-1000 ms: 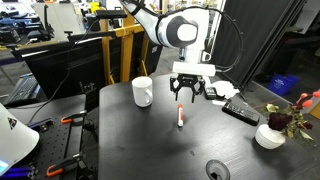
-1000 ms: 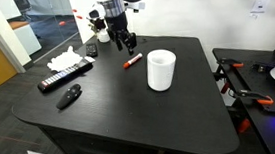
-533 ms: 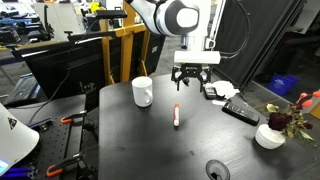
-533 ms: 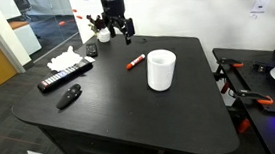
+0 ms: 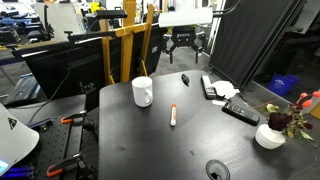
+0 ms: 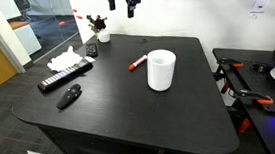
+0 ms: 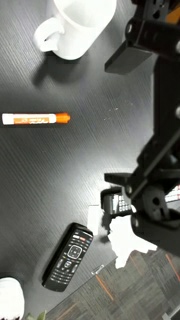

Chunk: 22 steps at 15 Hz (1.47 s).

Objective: Remove the marker from the mug

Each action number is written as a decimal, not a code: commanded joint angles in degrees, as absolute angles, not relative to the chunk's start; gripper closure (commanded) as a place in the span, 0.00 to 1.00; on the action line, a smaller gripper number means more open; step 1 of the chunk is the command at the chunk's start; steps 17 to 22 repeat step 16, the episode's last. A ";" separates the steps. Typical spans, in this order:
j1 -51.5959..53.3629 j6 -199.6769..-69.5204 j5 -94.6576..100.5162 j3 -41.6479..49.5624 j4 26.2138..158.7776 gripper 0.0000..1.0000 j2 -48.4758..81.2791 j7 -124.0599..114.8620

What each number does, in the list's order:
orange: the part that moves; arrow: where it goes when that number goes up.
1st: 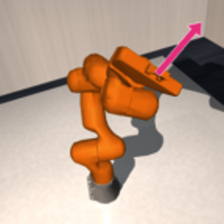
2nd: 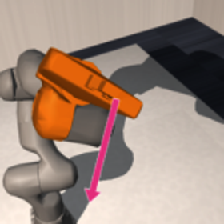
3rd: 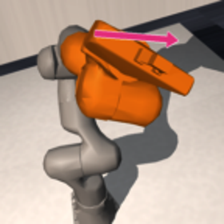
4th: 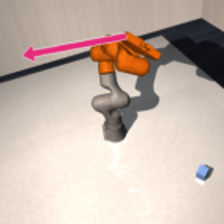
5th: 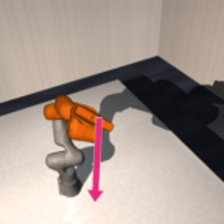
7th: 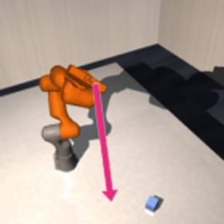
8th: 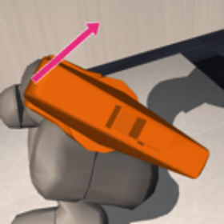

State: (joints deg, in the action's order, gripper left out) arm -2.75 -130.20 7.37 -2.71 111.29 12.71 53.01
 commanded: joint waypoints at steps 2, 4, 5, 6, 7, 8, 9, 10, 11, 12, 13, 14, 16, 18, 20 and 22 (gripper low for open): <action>-2.69 -130.70 3.15 -3.01 119.74 0.00 0.99 56.73; -2.08 -130.53 2.38 -2.46 121.61 0.00 -2.23 57.77; -1.82 -130.65 1.98 -2.22 122.55 0.00 -3.58 58.52; -1.54 -130.62 1.80 -2.02 123.35 0.00 -4.76 58.76; -1.26 -130.80 1.26 -1.86 124.18 0.00 -5.81 59.77; -1.00 -131.13 1.17 -1.68 125.32 0.00 -6.95 60.15; -0.90 -130.06 2.80 -1.66 121.70 0.00 -3.36 57.87; -0.71 -130.06 2.80 -1.55 122.19 0.00 -4.00 58.00; -0.59 -130.06 2.80 -1.49 122.19 0.00 -4.00 58.00; -0.54 -130.06 2.79 -1.45 122.17 0.00 -3.86 58.01; -0.55 -130.06 2.79 -1.42 122.16 0.00 -3.63 58.02; -0.57 -130.06 2.78 -1.40 122.17 0.00 -3.50 58.02; -0.58 -130.06 2.78 -1.37 122.16 0.00 -3.45 58.02; -0.58 -130.06 2.78 -1.37 122.16 0.00 -3.45 58.02; -0.58 -130.06 2.78 -1.37 122.16 0.00 -3.45 58.02; -0.58 -130.06 2.78 -1.37 122.16 0.00 -3.45 58.02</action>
